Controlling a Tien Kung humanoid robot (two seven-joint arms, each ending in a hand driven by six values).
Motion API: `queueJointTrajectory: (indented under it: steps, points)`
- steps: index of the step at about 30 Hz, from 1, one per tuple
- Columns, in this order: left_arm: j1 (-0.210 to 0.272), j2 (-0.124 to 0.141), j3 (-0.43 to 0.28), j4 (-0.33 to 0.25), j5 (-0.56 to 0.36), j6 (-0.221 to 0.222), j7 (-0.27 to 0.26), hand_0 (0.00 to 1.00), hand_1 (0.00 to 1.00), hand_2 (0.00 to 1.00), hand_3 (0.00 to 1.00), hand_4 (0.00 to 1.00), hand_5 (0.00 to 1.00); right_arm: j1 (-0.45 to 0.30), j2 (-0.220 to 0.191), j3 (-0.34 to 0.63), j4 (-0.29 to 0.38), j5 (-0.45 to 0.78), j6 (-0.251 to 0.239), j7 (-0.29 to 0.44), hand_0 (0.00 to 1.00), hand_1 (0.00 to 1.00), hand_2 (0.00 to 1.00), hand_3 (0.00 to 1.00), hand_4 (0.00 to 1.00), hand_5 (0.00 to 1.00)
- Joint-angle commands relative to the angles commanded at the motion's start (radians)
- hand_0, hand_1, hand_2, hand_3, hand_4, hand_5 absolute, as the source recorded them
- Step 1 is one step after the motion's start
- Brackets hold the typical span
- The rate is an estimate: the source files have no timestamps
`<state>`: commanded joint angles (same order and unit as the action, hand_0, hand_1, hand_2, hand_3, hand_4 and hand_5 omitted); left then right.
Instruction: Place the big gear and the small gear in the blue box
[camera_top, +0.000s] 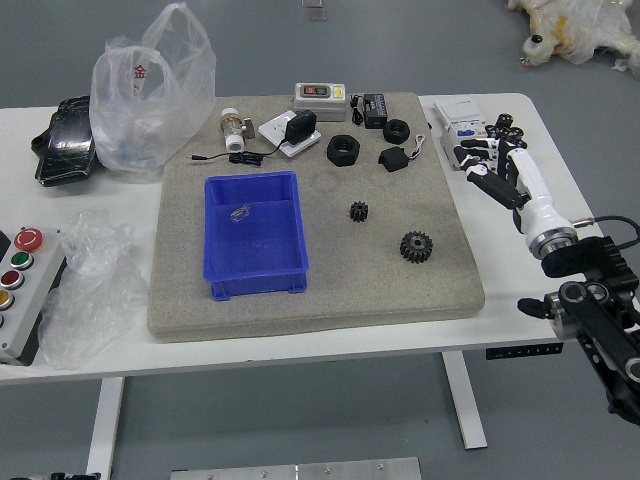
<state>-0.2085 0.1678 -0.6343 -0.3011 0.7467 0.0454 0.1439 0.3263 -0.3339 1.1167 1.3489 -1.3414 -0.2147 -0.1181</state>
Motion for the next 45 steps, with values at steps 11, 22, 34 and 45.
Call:
queueJointTrajectory:
  steps: [11,22,34,45]
  points:
    - [0.007,0.004,-0.028,-0.003,0.022,0.000,0.018,0.661,0.625,0.589,0.665,0.675,0.361,0.145,0.027,-0.181,-0.105,-0.413,0.142,-0.260,0.405,0.639,0.851,0.836,0.766,0.281]
    - [0.004,0.007,-0.018,-0.003,0.011,0.001,0.012,0.662,0.625,0.589,0.664,0.674,0.360,0.144,0.029,-0.229,-0.067,-0.642,0.181,-0.329,0.399,0.642,0.855,0.837,0.782,0.302]
    - [0.004,0.005,-0.021,-0.003,0.015,0.001,0.013,0.661,0.625,0.588,0.665,0.675,0.362,0.113,0.030,-0.258,-0.017,-0.569,0.199,-0.369,0.390,0.637,0.854,0.835,0.787,0.308]
    - [0.005,0.006,-0.018,-0.003,0.012,0.001,0.012,0.662,0.625,0.588,0.665,0.675,0.361,0.103,0.025,-0.280,-0.043,-0.562,0.246,-0.427,0.390,0.636,0.841,0.838,0.793,0.310]
